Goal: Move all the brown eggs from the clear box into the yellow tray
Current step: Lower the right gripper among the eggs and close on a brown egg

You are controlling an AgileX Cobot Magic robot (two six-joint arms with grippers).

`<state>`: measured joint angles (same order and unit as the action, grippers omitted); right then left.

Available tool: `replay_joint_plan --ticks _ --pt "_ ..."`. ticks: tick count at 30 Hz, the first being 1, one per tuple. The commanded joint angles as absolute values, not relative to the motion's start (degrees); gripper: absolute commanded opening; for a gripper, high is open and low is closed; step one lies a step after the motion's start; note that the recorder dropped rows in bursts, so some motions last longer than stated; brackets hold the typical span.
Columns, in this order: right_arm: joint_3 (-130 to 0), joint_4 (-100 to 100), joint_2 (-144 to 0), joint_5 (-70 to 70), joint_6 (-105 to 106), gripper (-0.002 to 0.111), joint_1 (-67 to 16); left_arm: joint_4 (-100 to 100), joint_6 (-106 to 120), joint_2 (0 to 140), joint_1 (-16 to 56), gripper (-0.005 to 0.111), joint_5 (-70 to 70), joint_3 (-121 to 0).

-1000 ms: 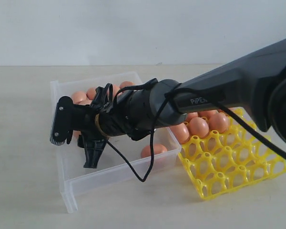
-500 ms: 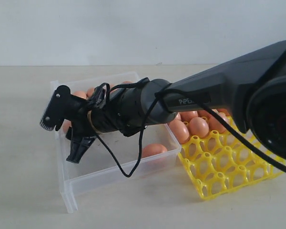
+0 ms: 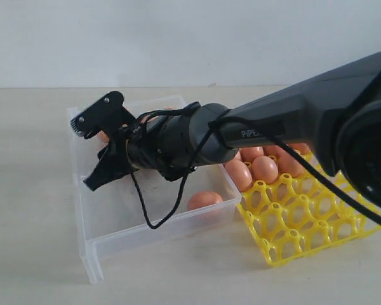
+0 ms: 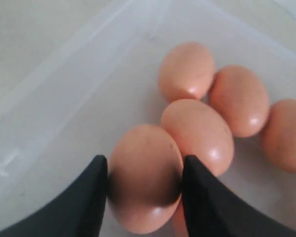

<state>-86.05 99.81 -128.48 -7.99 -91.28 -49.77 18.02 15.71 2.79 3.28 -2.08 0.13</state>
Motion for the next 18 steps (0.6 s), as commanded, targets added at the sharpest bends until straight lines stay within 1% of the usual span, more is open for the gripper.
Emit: replay_joint_plan --ticks 1,4,8,10,14,17,18 --pt "-83.8 99.9 -124.5 -16.1 -100.3 0.000 -49.5 18.3 16.0 3.0 3.4 0.004 -3.0 0.0" --pt "-80.8 99.9 -123.3 -20.7 -109.8 0.000 -49.6 18.3 16.0 3.0 3.4 0.004 -3.0 0.0" --pt "-77.4 99.9 -123.3 -22.6 -113.8 0.000 -49.6 18.3 16.0 3.0 3.4 0.004 -3.0 0.0" --pt "-76.5 99.9 -123.2 -21.1 -110.4 0.000 -49.6 18.3 16.0 3.0 3.4 0.004 -3.0 0.0" --pt "-75.3 99.9 -121.8 -19.0 -95.2 0.000 -49.9 18.3 16.0 3.0 3.4 0.004 -3.0 0.0" --pt "-75.3 99.8 -119.5 -18.6 -91.8 0.000 -49.9 18.3 16.0 3.0 3.4 0.004 -3.0 0.0" --pt "-75.3 95.5 -118.5 -18.5 -89.7 0.000 -49.9 18.3 16.0 3.0 3.4 0.004 -3.0 0.0"
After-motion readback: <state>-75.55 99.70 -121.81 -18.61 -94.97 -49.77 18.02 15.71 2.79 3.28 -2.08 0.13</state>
